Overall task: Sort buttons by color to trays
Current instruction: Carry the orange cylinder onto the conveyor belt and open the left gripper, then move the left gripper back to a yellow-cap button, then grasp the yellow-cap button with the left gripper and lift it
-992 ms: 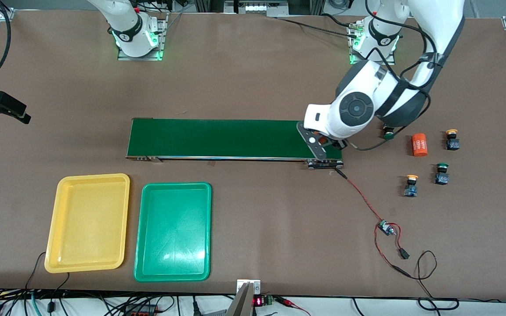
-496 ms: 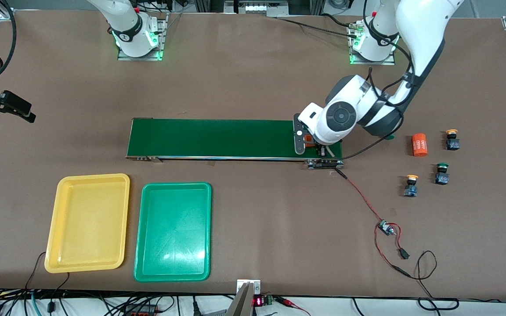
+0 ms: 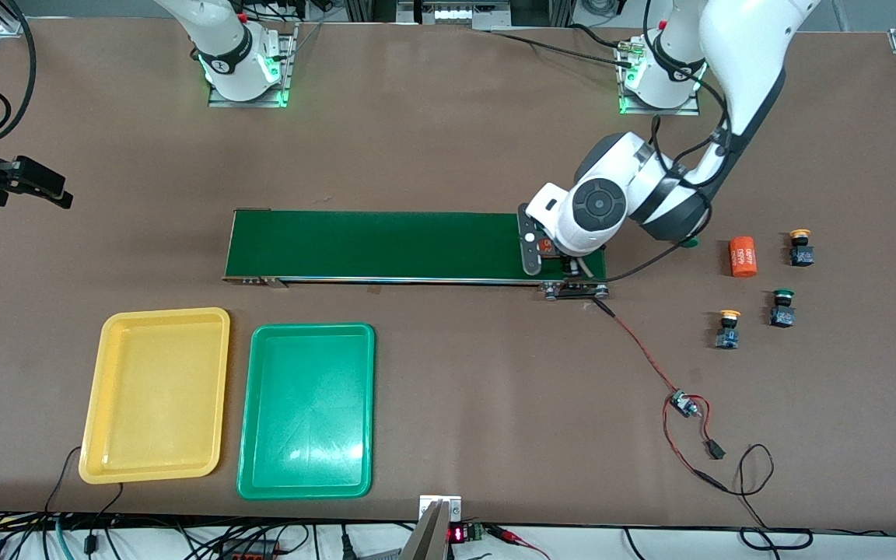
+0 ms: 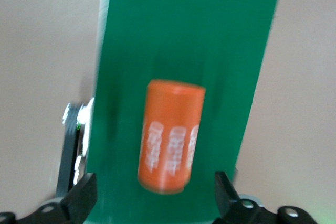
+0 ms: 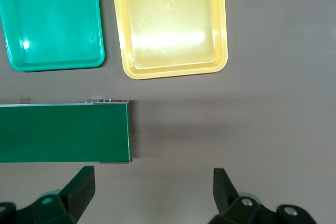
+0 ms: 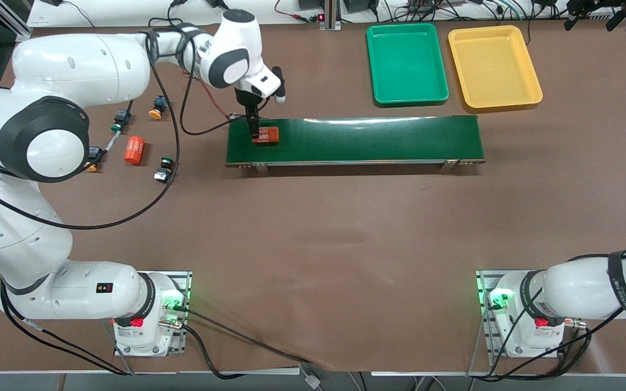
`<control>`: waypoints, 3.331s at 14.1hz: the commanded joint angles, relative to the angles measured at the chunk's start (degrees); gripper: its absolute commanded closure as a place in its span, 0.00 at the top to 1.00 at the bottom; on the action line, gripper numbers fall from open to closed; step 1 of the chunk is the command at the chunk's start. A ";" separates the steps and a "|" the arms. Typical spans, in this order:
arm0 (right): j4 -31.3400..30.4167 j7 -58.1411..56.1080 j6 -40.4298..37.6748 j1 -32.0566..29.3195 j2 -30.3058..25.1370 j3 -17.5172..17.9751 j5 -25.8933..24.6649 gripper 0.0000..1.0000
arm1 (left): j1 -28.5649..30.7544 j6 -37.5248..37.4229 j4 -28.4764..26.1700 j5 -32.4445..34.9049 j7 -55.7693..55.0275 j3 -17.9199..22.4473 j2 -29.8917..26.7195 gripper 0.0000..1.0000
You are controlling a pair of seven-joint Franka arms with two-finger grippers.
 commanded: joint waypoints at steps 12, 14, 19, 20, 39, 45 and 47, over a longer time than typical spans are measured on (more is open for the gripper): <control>0.03 0.45 3.74 2.38 -0.88 0.59 -1.59 1.00 | 16.49 -14.54 25.47 1.98 -42.03 4.52 7.54 1.00; -0.23 0.54 4.88 2.64 -0.79 0.59 -1.59 1.00 | 20.36 -8.59 22.68 6.52 -42.37 5.75 9.13 1.00; -0.85 0.54 4.88 3.08 -0.62 0.95 -1.59 1.00 | 22.14 6.69 13.44 12.88 -48.35 7.42 11.24 1.00; -0.94 0.54 5.15 3.08 -0.62 0.86 -1.68 1.00 | 22.22 8.04 13.08 12.88 -48.18 7.51 12.20 1.00; -0.94 0.36 10.19 1.78 -0.34 0.25 -2.47 1.00 | 23.63 -2.72 16.14 18.16 -50.55 -1.16 13.97 0.20; 0.03 0.45 2.86 2.63 2.98 1.91 -2.56 1.00 | 24.78 -8.74 12.83 11.04 -67.10 -16.89 12.12 0.21; 0.20 0.45 4.00 3.35 3.16 1.82 -2.65 1.00 | 23.64 -6.82 8.36 11.74 -77.40 -22.43 12.21 0.21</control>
